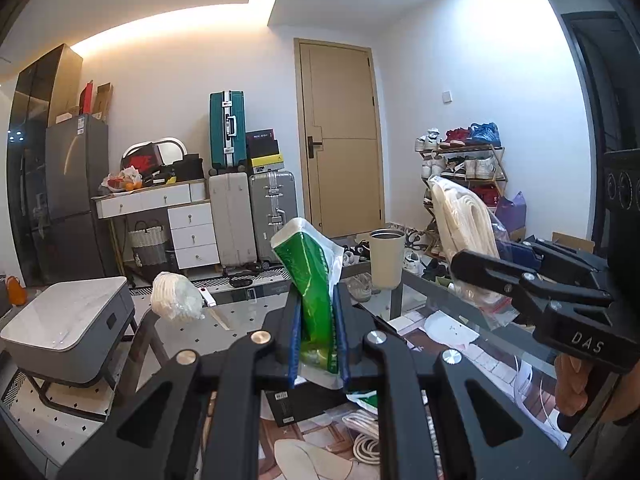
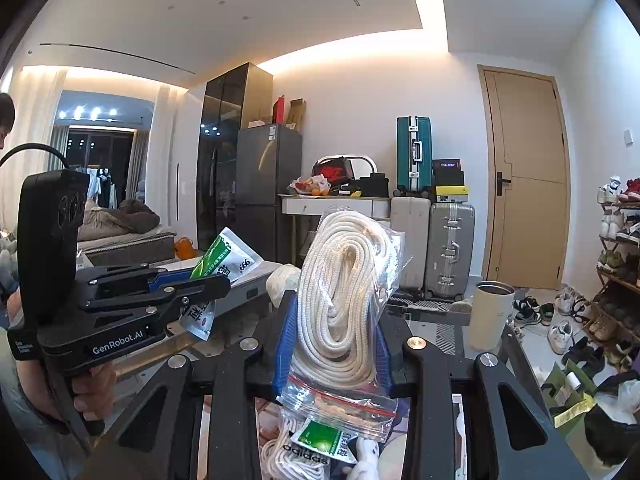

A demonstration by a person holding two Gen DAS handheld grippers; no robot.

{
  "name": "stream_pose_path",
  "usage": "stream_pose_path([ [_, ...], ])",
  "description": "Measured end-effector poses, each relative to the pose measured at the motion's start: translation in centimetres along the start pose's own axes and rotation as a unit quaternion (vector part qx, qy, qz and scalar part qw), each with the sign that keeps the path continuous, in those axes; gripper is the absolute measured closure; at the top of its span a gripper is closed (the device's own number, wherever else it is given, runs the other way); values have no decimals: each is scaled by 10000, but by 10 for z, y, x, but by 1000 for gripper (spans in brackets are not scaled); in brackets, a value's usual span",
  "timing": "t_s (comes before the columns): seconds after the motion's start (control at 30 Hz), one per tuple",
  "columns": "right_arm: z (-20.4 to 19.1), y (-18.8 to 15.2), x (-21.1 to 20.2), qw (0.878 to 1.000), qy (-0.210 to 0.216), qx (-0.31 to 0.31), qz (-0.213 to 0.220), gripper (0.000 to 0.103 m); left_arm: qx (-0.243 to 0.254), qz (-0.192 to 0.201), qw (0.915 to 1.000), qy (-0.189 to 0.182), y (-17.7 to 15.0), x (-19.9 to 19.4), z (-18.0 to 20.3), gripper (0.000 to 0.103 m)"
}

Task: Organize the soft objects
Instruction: 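Lift the green sachet with the left tool while the right tool lifts the bagged rope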

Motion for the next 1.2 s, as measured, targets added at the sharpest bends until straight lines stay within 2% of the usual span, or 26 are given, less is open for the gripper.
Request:
stream_pose_path([
  [0.23,-2,2,25,9998,-1,43,-170,69,-387,-91,9992,38,7,27,-13,90],
  [0.47,-7,10,48,9998,-170,11,-113,70,-580,-25,9983,25,13,47,-22,90],
  [0.87,-4,14,74,9988,-378,282,-102,70,-686,176,9975,34,25,44,-26,90],
  [1.2,6,19,85,9980,-489,363,-144,70,-805,113,9967,67,24,59,-31,90],
])
Point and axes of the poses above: each gripper's, at about its wrist camera, not at the fingertips, and x roughly the way its jaws point, z to its right, y to its top, the point moved 5 cm from there along x, roughly the way its jaws point, and after that the axes turned 1 degree about z, right-handed, at the moved point
